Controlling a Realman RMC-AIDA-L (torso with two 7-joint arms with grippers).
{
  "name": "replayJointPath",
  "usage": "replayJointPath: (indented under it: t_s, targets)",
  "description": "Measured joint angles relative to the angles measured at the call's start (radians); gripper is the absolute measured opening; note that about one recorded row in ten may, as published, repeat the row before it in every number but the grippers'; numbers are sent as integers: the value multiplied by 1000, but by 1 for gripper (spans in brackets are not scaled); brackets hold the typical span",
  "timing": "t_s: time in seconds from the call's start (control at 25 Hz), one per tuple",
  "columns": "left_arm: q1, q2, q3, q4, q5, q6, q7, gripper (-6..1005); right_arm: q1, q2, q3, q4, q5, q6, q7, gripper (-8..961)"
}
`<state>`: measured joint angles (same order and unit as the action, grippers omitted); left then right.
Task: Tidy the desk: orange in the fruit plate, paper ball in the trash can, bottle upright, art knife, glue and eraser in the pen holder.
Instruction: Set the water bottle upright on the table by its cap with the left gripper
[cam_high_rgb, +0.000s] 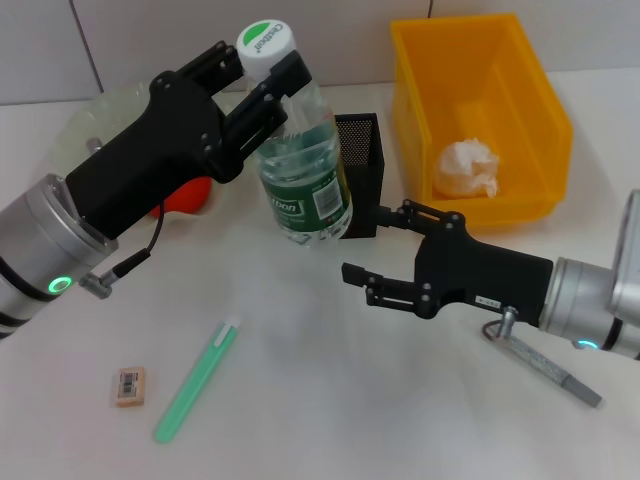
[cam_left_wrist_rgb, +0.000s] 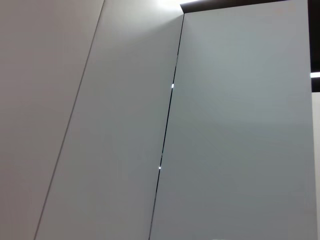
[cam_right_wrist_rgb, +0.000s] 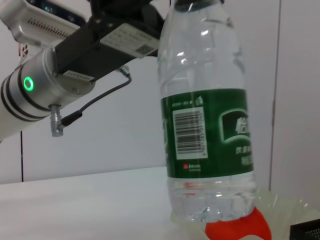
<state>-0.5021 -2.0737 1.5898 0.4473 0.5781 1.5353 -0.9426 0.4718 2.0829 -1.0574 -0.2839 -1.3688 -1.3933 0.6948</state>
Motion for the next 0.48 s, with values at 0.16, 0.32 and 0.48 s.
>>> replayJointPath:
  t_s: [0.16,0.32,0.48]
  targets:
    - [9,1,-8,-3,0,-2,8,503,-26,-2,13,-26,0,-21,0,763]
    - [12,1,-12,-6,2,-2,15,504,-46,-1,38,-44,1,-42,0,763]
    - [20,1,-13,-7,6,-4,22,506,-55,-2,54,-46,1,-47,0,764]
